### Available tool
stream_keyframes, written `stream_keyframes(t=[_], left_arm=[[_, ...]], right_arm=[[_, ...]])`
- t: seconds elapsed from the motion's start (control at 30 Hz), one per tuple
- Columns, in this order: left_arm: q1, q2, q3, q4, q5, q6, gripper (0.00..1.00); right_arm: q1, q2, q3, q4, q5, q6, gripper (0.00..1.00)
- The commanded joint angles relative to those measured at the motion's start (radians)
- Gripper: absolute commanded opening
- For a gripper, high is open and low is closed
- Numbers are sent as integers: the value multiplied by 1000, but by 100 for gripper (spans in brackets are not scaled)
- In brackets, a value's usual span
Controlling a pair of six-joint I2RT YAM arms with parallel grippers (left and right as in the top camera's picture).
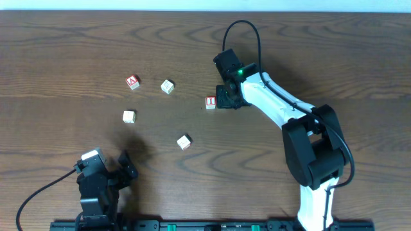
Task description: Spell out Ai2
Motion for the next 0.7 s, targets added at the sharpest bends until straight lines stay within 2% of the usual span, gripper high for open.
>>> stream_keyframes(t=[0.0,0.67], left_arm=[[-3,-6,-11,-1,1,8,95],[-3,-6,-11,-1,1,8,95]], right_arm=[[8,18,-3,3,-13,-26,1],[8,18,-3,6,-13,-93,2]])
